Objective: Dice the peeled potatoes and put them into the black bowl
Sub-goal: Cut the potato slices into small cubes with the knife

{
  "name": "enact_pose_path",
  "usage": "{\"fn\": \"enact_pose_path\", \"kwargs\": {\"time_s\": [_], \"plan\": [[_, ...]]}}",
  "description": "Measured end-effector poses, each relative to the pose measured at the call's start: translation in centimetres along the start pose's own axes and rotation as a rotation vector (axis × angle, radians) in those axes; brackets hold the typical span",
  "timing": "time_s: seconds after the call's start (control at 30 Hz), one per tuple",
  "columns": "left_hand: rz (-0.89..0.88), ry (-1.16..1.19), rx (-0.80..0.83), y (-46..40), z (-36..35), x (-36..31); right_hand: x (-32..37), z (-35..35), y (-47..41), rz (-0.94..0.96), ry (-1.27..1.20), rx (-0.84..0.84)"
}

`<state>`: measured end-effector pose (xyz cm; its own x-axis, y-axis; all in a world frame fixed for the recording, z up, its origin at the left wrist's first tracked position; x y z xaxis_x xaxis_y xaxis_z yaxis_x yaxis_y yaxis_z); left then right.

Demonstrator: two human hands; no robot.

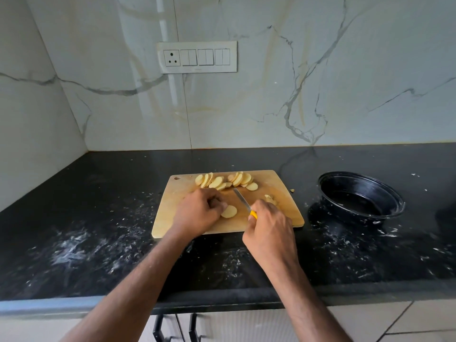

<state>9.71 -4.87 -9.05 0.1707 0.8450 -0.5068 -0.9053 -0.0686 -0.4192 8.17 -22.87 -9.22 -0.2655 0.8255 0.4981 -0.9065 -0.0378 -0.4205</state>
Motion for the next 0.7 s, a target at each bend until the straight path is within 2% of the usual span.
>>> {"fn": "enact_pose_path", "kwargs": {"time_s": [0.07,0.17,0.4,0.7], "plan": [[-0.026,0.038,0.007,0.2,-0.2,0.1,0.0,0.0,0.0,0.000,0.002,0.002],[-0.045,-0.039,0.068,0.4,-0.7,0.3,0.2,0.1,0.2,0.004,-0.006,0.004],[0.001,0.044,-0.011,-0.1,-0.8,0.5,0.8,0.2,0.7,0.008,-0.004,0.049],[0.001,0.002,0.009,0.0,-1.0,0.6,1.6,-0.2,0.9,0.021,0.024,0.090]]}}
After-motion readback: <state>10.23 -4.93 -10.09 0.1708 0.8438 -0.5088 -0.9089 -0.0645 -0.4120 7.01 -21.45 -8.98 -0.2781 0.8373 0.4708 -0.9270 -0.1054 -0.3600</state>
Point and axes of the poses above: each hand's wrist, its own y-axis away from the middle knuckle, its own z-axis out of the back of the hand, x = y × z, the point moved 3 cm from there along -y, towards the middle knuckle, and after that the axes turned 10 degrees about -z, right-handed, at the moved point
